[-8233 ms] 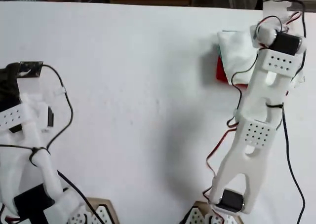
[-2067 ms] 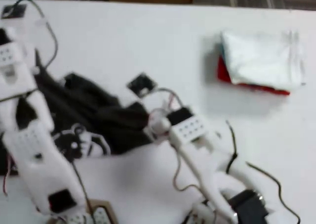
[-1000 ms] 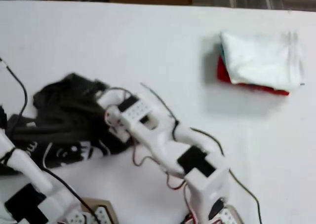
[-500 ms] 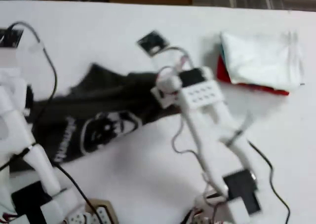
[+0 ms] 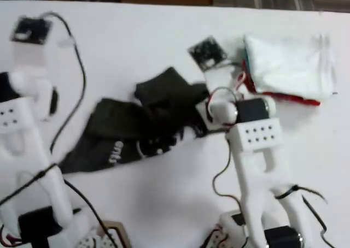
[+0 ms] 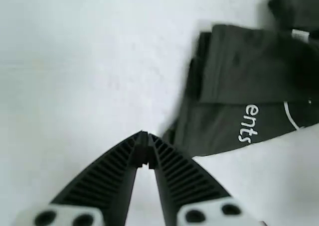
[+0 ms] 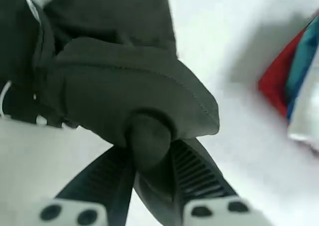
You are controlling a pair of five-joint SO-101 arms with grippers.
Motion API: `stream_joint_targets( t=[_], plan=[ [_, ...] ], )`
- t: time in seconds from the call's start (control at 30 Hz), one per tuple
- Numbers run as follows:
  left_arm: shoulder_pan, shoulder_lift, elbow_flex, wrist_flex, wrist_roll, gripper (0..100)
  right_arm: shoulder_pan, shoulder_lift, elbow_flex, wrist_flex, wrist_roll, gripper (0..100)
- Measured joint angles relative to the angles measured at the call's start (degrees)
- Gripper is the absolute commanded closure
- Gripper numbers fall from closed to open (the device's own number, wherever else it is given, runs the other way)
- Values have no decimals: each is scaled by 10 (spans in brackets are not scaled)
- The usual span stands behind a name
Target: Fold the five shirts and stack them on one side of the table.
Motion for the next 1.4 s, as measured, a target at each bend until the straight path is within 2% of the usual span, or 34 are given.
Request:
stream_joint_targets(
  t=[0.1,0.2,0.3,0.47,0.57,0.73,0.9,1.07,1.2,1.4],
  plan=[
    [27,1,98,-75,-1,951,-1,-1,40,-1,0,828],
    [52,9,164,-167,-1,854,6,-1,62,-1,0,817],
    [78,63,161,-217,10,770,5,-6,64,17,0,825],
    [97,232,47,-226,92,759,18,-57,68,54,0,827],
    [96,348,-59,-207,159,759,50,-111,76,63,0,829],
    [120,517,-258,-129,248,759,98,-196,128,63,1,829],
    [160,653,-459,-43,265,759,103,-254,205,63,59,829],
    [174,765,-630,13,268,759,109,-300,249,54,76,829],
    [171,824,-671,25,268,759,108,-328,253,53,77,829],
    [164,828,-682,28,268,759,108,-333,253,53,77,829]
  ],
)
